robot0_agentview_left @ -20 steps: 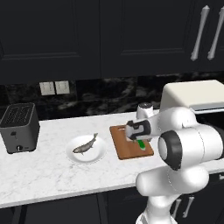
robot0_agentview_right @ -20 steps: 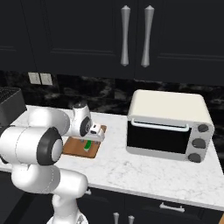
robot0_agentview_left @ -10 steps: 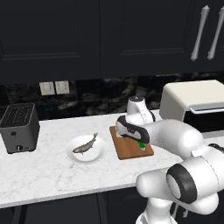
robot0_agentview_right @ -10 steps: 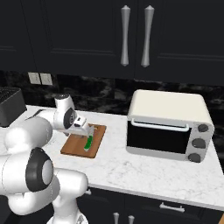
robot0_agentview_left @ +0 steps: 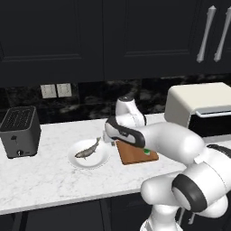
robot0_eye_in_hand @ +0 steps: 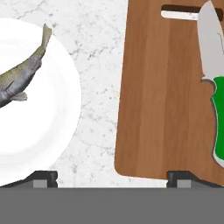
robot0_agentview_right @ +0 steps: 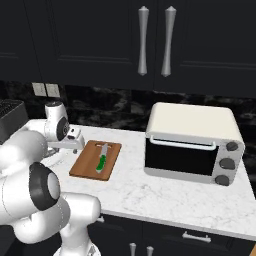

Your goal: Pick up the knife from the drawer and place it on the cutting board. Then place the meat from the plate to the cutting board.

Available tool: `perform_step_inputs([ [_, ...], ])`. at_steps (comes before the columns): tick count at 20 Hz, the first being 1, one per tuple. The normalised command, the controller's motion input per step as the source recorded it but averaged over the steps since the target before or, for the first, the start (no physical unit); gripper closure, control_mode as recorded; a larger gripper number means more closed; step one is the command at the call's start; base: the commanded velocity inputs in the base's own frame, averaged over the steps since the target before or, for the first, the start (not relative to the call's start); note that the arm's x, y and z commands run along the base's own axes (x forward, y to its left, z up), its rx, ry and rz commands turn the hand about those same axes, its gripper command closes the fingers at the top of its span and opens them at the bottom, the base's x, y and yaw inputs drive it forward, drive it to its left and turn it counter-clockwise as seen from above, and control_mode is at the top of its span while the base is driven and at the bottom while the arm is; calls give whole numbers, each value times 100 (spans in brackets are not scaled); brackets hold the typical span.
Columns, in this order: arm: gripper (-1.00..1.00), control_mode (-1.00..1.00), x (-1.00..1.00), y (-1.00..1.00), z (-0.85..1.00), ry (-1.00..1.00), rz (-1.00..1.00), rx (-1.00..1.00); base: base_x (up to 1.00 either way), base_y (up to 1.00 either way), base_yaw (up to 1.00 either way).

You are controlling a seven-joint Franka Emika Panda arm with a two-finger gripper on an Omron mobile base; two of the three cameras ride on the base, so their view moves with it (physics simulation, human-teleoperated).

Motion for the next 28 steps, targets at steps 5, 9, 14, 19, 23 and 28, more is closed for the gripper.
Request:
perform_step_inputs([
  [5, -100, -100, 0, 68, 6, 7, -3, 6, 0, 0, 0],
  [9, -100, -100, 0, 69, 0, 8, -16, 9, 0, 0, 0],
  [14, -100, -100, 0, 62, 0, 1, -26, 8, 0, 0, 0],
  [19, -100, -100, 0, 45, -18, 0, -25, 5, 0, 0, 0],
  [23, -100, -100, 25, 26, -1, 12, -17, 0, 0, 0, 0],
  [28, -100, -100, 40, 1, -8, 15, -9, 0, 0, 0, 0],
])
